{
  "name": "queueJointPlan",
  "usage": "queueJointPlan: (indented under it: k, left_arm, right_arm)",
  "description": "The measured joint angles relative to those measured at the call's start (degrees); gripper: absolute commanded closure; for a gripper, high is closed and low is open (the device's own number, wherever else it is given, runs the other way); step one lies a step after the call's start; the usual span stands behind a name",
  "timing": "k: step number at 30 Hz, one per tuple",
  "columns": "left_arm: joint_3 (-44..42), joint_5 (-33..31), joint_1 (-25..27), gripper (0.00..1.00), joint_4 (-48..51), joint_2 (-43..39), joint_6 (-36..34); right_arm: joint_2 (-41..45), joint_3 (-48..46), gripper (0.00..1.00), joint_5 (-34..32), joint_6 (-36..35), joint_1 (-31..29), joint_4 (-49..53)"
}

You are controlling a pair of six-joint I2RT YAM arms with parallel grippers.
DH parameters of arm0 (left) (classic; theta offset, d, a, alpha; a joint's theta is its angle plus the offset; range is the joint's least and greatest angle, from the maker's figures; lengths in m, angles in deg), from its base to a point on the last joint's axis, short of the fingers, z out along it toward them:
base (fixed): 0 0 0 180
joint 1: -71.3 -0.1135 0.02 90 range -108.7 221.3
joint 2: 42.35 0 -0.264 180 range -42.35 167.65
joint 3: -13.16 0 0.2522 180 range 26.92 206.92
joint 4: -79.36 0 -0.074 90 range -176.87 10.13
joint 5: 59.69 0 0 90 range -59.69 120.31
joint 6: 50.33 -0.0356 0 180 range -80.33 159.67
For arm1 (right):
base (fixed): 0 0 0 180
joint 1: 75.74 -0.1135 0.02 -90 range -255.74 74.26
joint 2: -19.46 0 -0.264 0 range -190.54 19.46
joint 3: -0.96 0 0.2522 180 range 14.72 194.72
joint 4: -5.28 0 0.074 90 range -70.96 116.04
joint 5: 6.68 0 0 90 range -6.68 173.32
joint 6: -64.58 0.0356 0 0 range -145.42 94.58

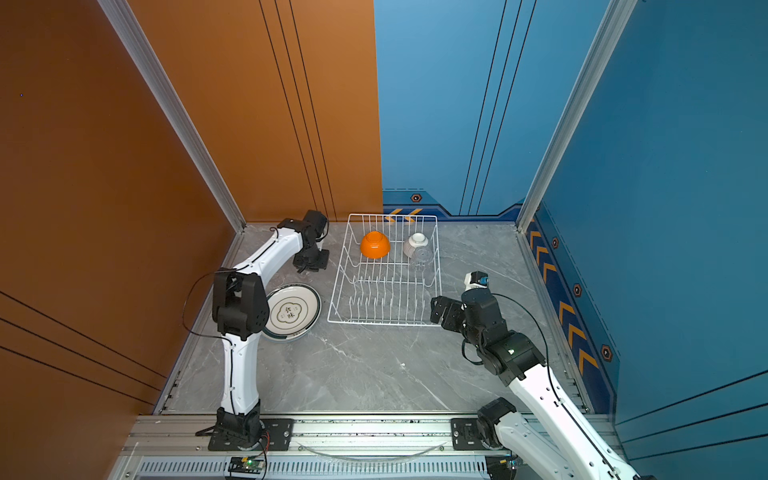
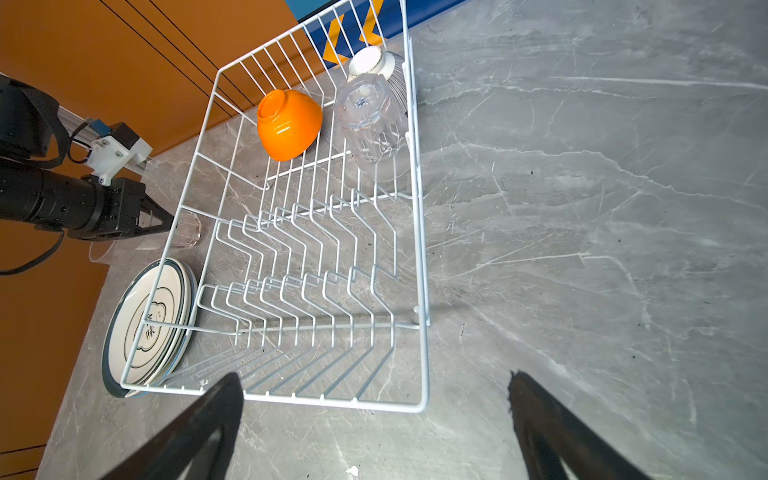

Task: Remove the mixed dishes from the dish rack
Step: 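Lower the glass upside down beside the first glass and open the left gripper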

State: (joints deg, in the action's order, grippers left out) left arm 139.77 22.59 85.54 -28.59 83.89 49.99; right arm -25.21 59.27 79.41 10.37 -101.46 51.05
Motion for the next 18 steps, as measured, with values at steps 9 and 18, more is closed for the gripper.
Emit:
queueJointPlan:
  k: [9,18]
  left_arm:
    - [0.1,1.2,0.0,0.15,0.8,0.1,2.6]
    - [-2.2,2.6,0.8,0.02,1.4,-8.2,4.3]
  right_arm:
    - [-0.6,-0.4,0.0,1.2,0.0,0.3,0.2]
    - [-1.1,-0.6,0.0,1.4,0.2,1.3,0.2]
